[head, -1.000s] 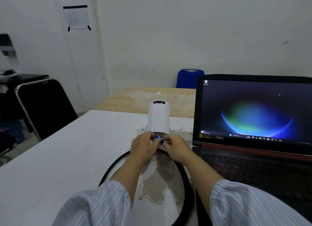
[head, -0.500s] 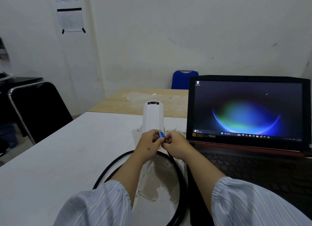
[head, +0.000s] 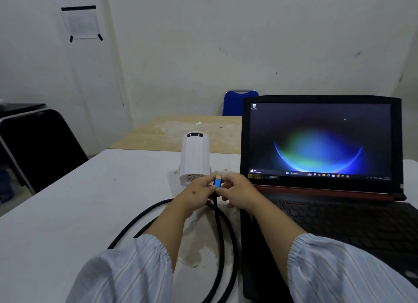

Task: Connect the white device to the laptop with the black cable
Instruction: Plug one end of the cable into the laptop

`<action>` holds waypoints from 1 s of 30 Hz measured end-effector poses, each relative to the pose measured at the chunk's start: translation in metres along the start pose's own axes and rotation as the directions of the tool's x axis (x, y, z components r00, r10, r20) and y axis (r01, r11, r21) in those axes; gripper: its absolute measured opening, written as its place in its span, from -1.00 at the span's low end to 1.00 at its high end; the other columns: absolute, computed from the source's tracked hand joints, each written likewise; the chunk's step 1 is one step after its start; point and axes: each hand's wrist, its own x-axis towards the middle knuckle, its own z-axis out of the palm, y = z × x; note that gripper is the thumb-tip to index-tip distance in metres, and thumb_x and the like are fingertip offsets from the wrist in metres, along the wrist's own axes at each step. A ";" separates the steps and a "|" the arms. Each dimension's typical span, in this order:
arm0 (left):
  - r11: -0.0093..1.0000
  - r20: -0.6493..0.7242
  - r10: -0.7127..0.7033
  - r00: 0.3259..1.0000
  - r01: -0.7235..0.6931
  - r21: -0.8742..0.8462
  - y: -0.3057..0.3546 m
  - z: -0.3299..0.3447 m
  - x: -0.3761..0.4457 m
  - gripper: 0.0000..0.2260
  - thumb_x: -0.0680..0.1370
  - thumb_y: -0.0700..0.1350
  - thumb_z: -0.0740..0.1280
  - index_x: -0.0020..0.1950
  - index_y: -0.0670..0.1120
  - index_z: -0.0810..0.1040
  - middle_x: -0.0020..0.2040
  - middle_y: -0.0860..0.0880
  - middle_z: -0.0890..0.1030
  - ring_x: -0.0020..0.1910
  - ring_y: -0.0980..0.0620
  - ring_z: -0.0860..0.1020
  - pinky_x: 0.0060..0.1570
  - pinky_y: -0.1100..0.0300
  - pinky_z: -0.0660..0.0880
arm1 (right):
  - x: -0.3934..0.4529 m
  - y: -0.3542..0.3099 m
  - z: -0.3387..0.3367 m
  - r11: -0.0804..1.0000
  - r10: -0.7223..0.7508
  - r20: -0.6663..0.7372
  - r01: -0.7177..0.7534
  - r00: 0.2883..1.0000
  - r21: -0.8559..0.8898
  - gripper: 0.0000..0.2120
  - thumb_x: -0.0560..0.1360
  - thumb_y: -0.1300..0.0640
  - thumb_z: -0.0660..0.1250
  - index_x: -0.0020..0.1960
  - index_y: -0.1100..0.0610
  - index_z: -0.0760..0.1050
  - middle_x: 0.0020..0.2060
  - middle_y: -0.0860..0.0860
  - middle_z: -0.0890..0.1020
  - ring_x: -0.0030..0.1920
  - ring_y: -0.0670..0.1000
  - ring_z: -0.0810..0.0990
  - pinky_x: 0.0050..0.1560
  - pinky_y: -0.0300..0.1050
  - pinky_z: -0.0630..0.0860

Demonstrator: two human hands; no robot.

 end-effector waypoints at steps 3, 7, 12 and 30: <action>1.000 0.060 -0.021 0.998 0.020 0.023 0.002 0.001 -0.001 -0.66 0.61 -0.26 0.09 0.30 -0.04 0.49 0.17 -0.19 0.57 -0.03 -0.01 0.50 0.12 0.10 0.44 | -0.001 0.005 -0.004 1.000 -0.002 0.005 0.002 1.000 -0.005 -0.80 0.47 0.23 0.35 0.10 0.17 0.55 -0.30 -0.04 0.56 -0.31 -0.11 0.51 -0.36 -0.26 0.46; 0.995 0.067 -0.039 0.997 0.033 0.092 0.004 0.002 0.000 -0.61 0.61 -0.24 0.09 0.41 -0.02 0.38 0.17 -0.15 0.56 -0.10 0.07 0.52 0.04 0.20 0.42 | -0.001 0.006 -0.007 0.999 -0.030 -0.015 0.029 0.999 -0.036 -0.72 0.42 0.24 0.41 0.12 0.24 0.57 -0.22 0.05 0.63 -0.24 -0.07 0.55 -0.22 -0.25 0.47; 0.985 0.040 -0.105 0.994 0.098 0.141 0.003 0.001 0.001 -0.46 0.58 -0.17 0.16 0.52 0.11 0.07 -0.05 -0.10 0.60 0.02 -0.05 0.51 0.16 0.07 0.41 | -0.001 0.001 -0.013 0.997 -0.040 0.030 0.042 0.999 -0.061 -0.50 0.42 0.28 0.42 0.33 0.15 0.42 -0.16 0.04 0.58 -0.24 -0.10 0.53 -0.33 -0.35 0.38; 0.834 -0.271 0.180 0.946 0.000 0.552 0.007 0.037 -0.016 -0.76 0.44 -0.10 0.42 0.05 -0.15 0.52 0.01 -0.12 0.62 -0.06 -0.06 0.55 -0.13 0.15 0.41 | -0.012 0.003 -0.020 0.960 -0.085 -0.098 0.055 0.992 -0.273 -0.73 0.38 0.21 0.45 0.07 0.24 0.56 -0.17 0.07 0.57 -0.17 0.02 0.51 -0.23 -0.20 0.40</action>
